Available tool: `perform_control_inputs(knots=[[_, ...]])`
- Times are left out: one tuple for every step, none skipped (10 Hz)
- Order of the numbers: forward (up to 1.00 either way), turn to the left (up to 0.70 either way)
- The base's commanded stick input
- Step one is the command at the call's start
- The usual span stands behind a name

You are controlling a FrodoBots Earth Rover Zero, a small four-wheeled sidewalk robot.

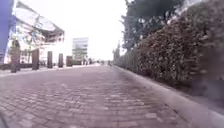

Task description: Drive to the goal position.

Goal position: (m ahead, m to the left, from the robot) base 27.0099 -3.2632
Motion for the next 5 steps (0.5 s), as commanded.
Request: perform_control_inputs(knots=[[0.70,0.00],[0.70,0.00],[0.70,0.00],[0.70,0.00],[0.70,0.00]])
